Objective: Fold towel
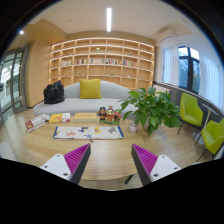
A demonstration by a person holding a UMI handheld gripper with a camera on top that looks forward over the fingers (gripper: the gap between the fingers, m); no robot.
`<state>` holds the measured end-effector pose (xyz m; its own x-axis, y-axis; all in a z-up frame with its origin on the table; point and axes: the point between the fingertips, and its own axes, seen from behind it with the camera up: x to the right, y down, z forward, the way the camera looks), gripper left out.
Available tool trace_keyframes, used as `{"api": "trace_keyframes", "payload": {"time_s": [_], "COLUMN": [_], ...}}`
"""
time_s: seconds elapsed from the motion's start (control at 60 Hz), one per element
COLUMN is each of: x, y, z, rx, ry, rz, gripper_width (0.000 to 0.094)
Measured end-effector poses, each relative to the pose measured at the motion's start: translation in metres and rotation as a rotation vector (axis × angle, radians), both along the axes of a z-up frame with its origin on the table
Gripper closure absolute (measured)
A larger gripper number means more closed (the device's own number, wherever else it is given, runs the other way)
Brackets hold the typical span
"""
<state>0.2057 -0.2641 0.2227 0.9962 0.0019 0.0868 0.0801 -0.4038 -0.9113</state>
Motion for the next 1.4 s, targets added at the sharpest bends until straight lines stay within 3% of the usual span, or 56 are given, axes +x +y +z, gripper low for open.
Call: {"api": "trace_keyframes", "payload": {"time_s": [0.317,0.517,0.7,0.883,1.1,1.133,1.2,1.267,1.317,1.383,1.4], "x": [-0.062,-0.179,-0.290,-0.350,-0.374,-0.374,-0.378,-0.382,-0.390,-0.388,-0.385], "y": [0.018,0.041,0.108,0.203,0.279,0.286,0.293,0.291,0.289,0.288,0.289], "z": [-0.079,-0.132,-0.173,-0.204,-0.233,-0.235,-0.235,-0.236,-0.237,-0.235,-0.234], "rx": [-0.135,-0.230,-0.262,-0.235,-0.252,-0.246,-0.228,-0.230,-0.225,-0.215,-0.209], "ry": [-0.004,0.038,0.085,0.049,0.039,0.025,0.004,0.002,-0.019,-0.046,-0.053], "rz": [0.068,0.216,0.330,0.341,0.277,0.267,0.284,0.298,0.343,0.345,0.331], "gripper_width": [0.0089,0.0089,0.0087,0.0086,0.0095,0.0126,0.0302,0.0419,0.0596,0.0917,0.0913]}}
